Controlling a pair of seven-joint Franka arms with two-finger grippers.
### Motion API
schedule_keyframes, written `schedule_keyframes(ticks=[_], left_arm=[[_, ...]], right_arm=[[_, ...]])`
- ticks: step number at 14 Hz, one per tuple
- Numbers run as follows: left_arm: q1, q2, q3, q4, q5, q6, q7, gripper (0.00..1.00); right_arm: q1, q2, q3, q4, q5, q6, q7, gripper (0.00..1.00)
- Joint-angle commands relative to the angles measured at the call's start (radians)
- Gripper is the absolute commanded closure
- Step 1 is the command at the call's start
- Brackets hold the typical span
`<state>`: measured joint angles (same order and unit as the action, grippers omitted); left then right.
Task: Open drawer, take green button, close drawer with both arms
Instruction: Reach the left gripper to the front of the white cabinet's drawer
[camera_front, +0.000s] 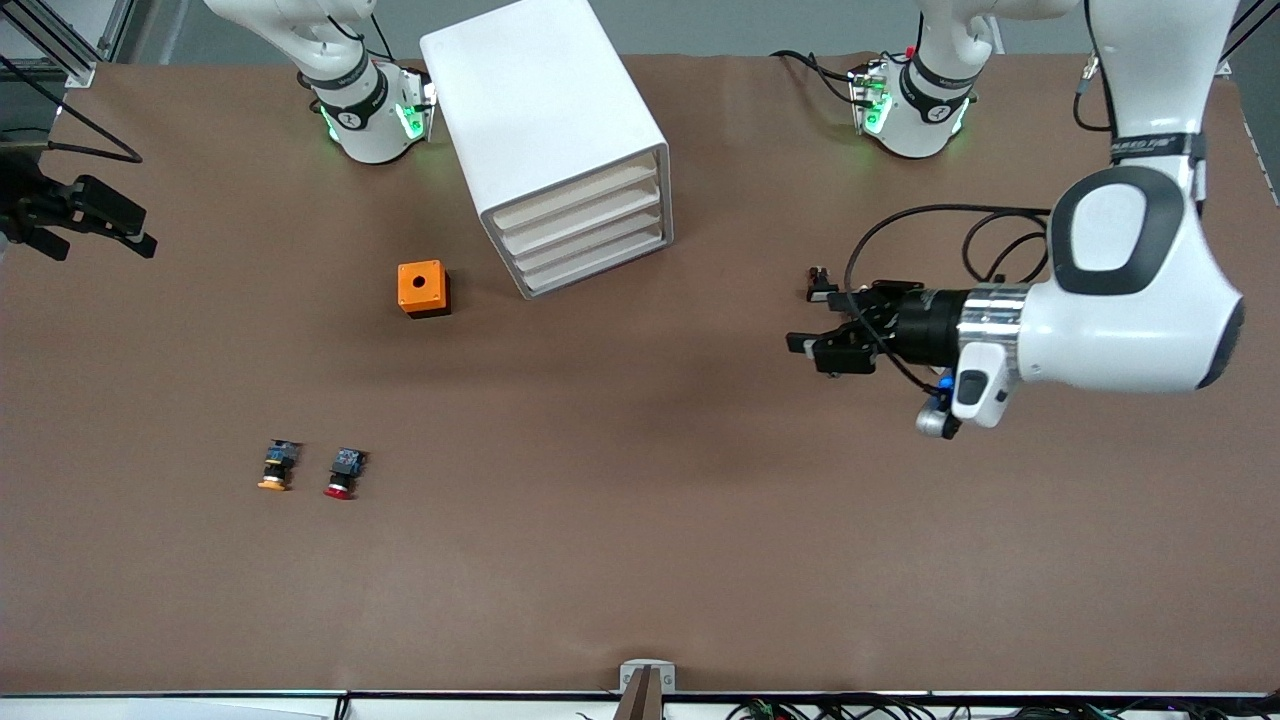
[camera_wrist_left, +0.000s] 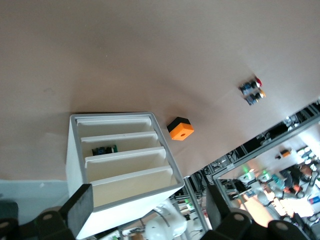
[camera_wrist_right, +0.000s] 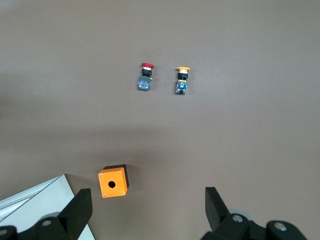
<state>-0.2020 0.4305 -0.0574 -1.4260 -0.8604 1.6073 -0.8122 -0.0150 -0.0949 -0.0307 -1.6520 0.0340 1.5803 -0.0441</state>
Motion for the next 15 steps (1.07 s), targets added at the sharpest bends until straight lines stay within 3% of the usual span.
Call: schedule_keyframes(ticks=[1, 7, 15], left_arm=[[-0.043, 0.045, 0.004, 0.038, -0.014, 0.023, -0.074, 0.01], [-0.077, 0.122, 0.002, 0.071, -0.015, 0.057, -0.205, 0.01], [-0.171, 0.264, 0.002, 0.079, -0.023, 0.078, -0.586, 0.01]], right_arm=[[0.001, -0.025, -0.002, -0.022, 0.014, 0.001, -0.005, 0.0], [-0.003, -0.008, -0.005, 0.021, 0.015, -0.006, -0.003, 0.0], [-0.003, 0.046, -0.005, 0.027, 0.007, -0.006, 0.003, 0.0]])
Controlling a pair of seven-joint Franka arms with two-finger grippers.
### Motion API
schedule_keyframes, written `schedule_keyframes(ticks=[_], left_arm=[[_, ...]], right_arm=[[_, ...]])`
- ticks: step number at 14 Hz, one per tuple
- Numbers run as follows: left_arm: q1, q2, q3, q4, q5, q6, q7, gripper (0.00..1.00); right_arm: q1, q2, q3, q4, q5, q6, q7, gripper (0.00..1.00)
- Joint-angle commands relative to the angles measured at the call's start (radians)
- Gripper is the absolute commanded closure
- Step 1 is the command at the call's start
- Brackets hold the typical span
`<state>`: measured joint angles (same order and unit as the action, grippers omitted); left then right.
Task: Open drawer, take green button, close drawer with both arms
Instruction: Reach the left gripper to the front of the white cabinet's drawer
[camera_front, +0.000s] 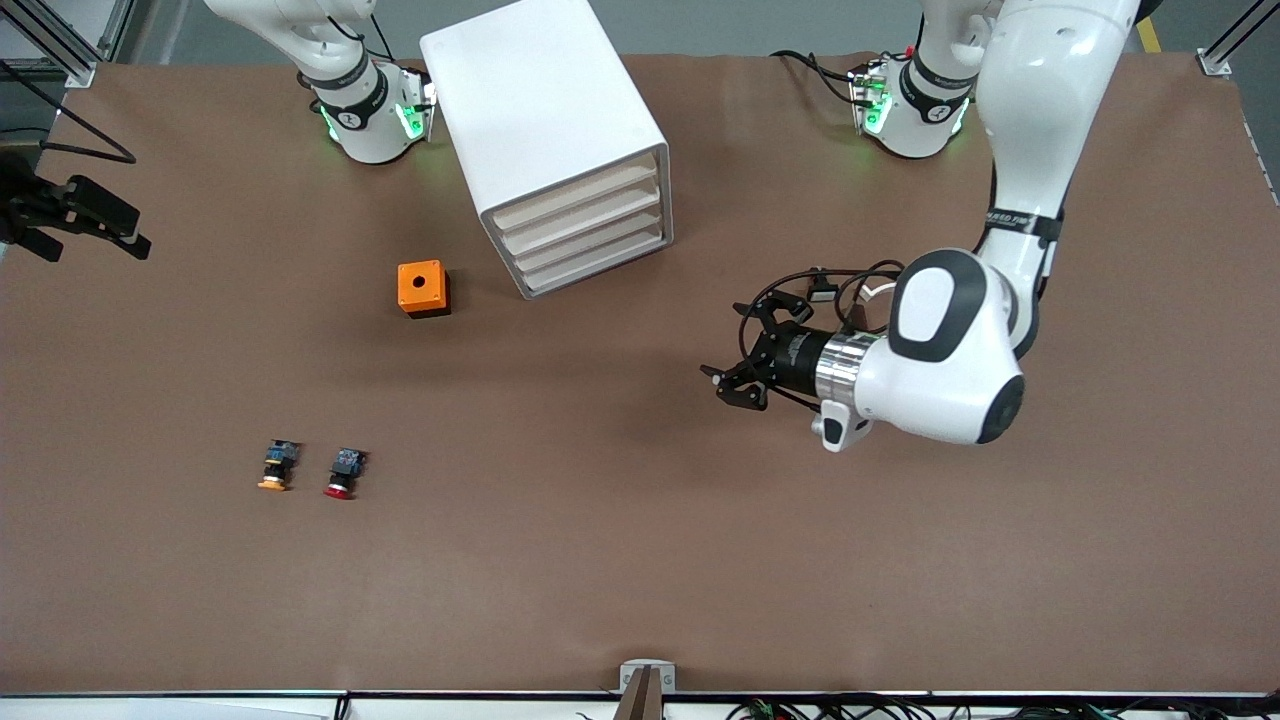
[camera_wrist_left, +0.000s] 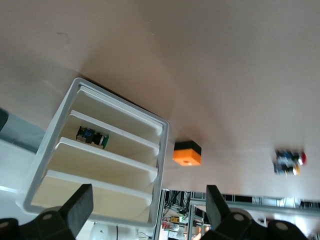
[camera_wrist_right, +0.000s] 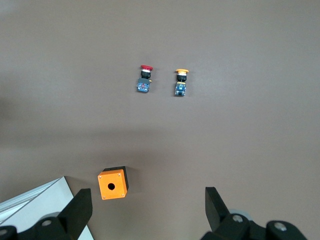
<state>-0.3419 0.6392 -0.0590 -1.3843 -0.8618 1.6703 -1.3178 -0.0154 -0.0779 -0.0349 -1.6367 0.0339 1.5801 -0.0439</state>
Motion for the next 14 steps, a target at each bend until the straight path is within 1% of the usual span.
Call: schedule_keyframes(ticks=[1, 3, 5, 8, 10, 11, 14], left_arm=[[-0.034, 0.075, 0.004, 0.037, -0.022, 0.017, -0.128, 0.01], [-0.058, 0.111, 0.004, 0.036, -0.02, 0.017, -0.225, 0.01], [-0.08, 0.14, 0.004, 0.037, -0.02, 0.016, -0.311, 0.01], [-0.092, 0.181, 0.001, 0.037, -0.032, -0.001, -0.435, 0.01], [-0.106, 0.217, -0.009, 0.039, -0.04, -0.035, -0.507, 0.01], [-0.106, 0.227, -0.016, 0.038, -0.051, -0.044, -0.538, 0.01], [-0.106, 0.279, -0.022, 0.039, -0.135, -0.136, -0.642, 0.01]], right_arm=[[0.0, 0.042, 0.0, 0.014, 0.006, -0.008, 0.004, 0.0], [-0.006, 0.047, 0.0, 0.012, 0.004, -0.006, -0.004, 0.0], [-0.006, 0.116, 0.0, 0.018, 0.011, -0.006, -0.005, 0.0], [-0.008, 0.145, -0.002, 0.029, -0.005, 0.008, -0.053, 0.0], [-0.017, 0.191, -0.003, 0.032, -0.003, 0.009, -0.051, 0.0], [-0.027, 0.213, -0.003, 0.037, -0.002, 0.011, -0.051, 0.0], [-0.043, 0.26, -0.003, 0.044, -0.002, 0.043, -0.051, 0.0]])
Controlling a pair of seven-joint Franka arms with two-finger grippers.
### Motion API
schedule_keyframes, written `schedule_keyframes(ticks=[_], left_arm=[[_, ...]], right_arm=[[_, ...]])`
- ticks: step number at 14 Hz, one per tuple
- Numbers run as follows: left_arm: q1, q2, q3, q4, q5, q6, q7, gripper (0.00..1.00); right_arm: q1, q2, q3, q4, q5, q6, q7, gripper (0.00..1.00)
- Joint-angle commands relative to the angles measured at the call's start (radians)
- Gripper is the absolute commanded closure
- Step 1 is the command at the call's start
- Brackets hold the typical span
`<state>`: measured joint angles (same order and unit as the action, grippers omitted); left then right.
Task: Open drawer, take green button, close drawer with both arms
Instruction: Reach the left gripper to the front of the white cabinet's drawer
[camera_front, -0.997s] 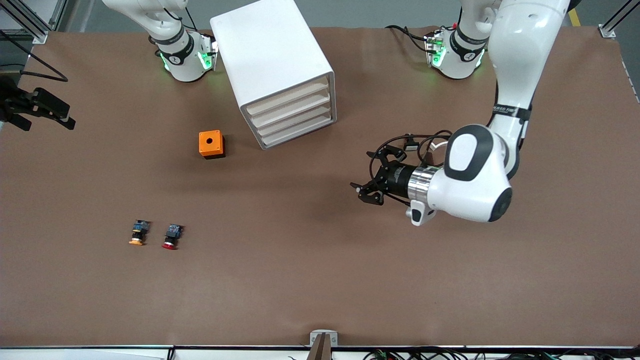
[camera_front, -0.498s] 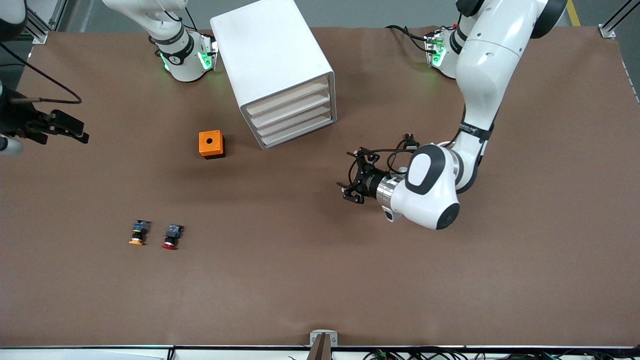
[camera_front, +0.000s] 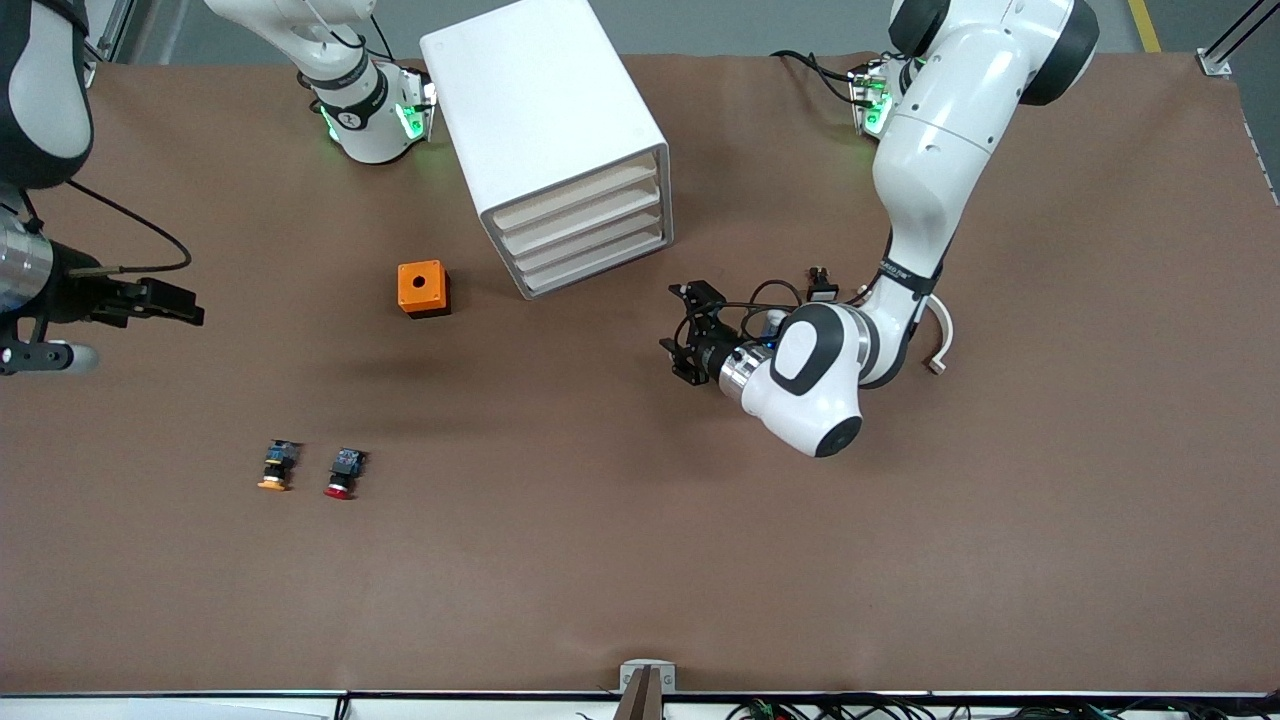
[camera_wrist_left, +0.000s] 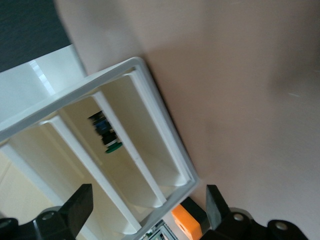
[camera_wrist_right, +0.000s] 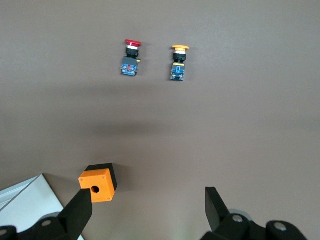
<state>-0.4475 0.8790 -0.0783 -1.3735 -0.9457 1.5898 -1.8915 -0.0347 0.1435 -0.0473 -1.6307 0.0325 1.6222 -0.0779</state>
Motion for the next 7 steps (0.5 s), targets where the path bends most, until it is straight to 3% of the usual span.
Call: schedule_keyframes(ticks=[1, 7], left_arm=[[-0.002, 0.054, -0.006, 0.028, -0.07, -0.077, -0.093, 0.01], [-0.031, 0.11, -0.017, 0.027, -0.105, -0.119, -0.23, 0.03]], right_arm=[[-0.024, 0.053, 0.007, 0.04, -0.002, -0.001, -0.019, 0.0], [-0.01, 0.051, 0.012, 0.038, 0.015, -0.013, 0.058, 0.0]])
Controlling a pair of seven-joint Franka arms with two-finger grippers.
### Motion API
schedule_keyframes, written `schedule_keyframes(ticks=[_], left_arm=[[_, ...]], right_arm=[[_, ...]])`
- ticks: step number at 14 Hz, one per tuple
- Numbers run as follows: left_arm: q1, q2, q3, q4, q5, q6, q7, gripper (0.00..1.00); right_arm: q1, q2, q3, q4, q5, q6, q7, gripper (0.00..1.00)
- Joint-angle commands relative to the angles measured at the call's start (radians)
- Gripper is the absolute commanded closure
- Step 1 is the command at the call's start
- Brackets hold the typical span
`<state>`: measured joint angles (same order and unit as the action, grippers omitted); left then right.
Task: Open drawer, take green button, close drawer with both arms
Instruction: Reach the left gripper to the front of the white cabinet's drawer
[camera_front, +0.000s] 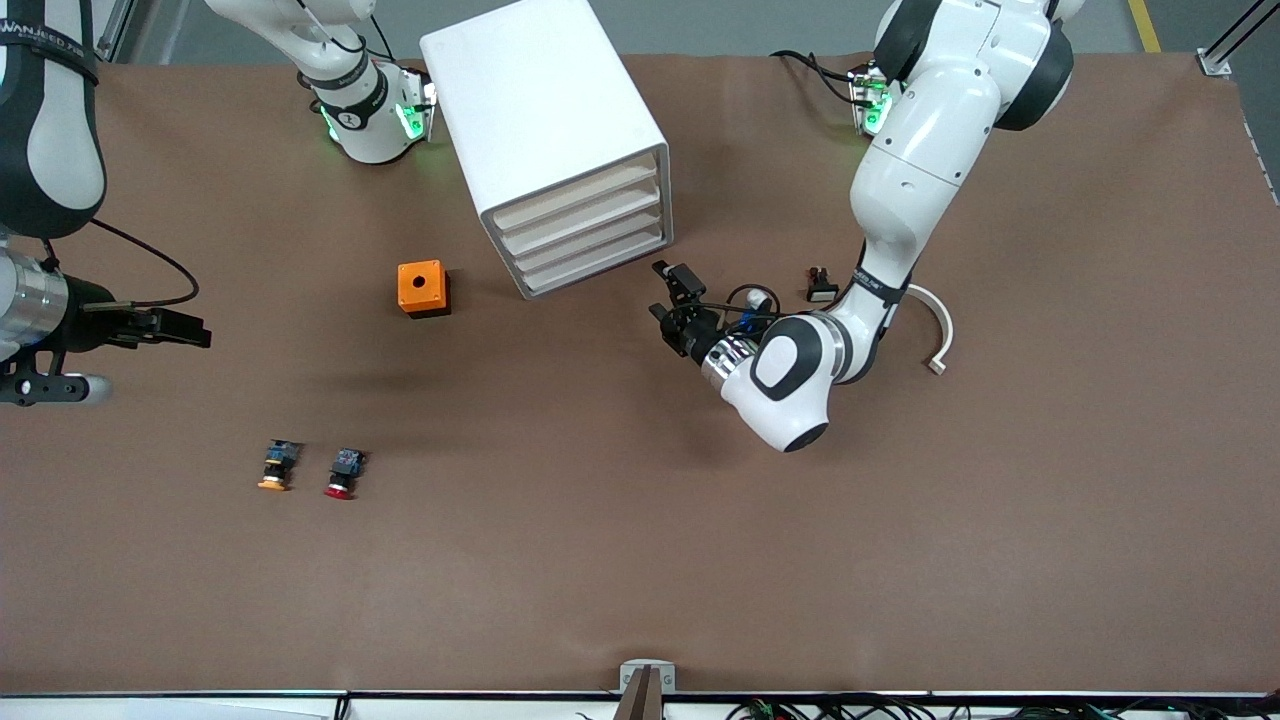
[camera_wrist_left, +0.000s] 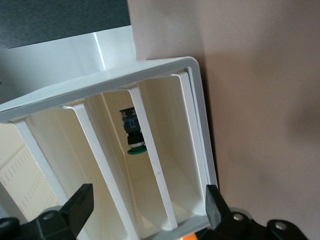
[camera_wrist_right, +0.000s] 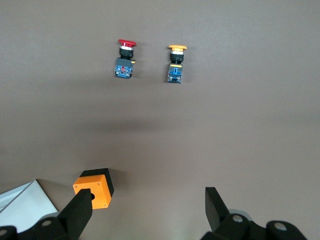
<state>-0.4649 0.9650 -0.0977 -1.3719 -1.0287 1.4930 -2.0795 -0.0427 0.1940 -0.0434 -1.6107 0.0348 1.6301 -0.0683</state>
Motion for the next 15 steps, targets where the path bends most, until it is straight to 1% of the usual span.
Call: schedule_keyframes(ticks=[1, 3, 4, 6, 9, 15], left_arm=[[-0.014, 0.03, 0.003, 0.025, -0.022, -0.022, -0.057, 0.07], [-0.021, 0.046, 0.003, 0.022, -0.022, -0.033, -0.094, 0.23], [-0.026, 0.052, 0.003, 0.02, -0.022, -0.045, -0.102, 0.27], [-0.04, 0.054, 0.003, 0.014, -0.022, -0.068, -0.102, 0.44], [-0.067, 0.066, 0.003, 0.013, -0.024, -0.105, -0.103, 0.52], [-0.101, 0.1, 0.003, 0.011, -0.021, -0.132, -0.117, 0.53]], right_arm=[[0.0, -0.001, 0.011, 0.017, 0.014, -0.024, 0.08, 0.0], [0.014, -0.004, 0.013, 0.014, 0.042, -0.036, 0.148, 0.0], [0.017, -0.004, 0.013, 0.014, 0.054, -0.042, 0.174, 0.0], [0.036, -0.008, 0.013, 0.014, 0.056, -0.05, 0.231, 0.0], [0.092, -0.021, 0.011, 0.011, 0.056, -0.053, 0.362, 0.0], [0.213, -0.027, 0.011, 0.011, 0.053, -0.044, 0.61, 0.0]])
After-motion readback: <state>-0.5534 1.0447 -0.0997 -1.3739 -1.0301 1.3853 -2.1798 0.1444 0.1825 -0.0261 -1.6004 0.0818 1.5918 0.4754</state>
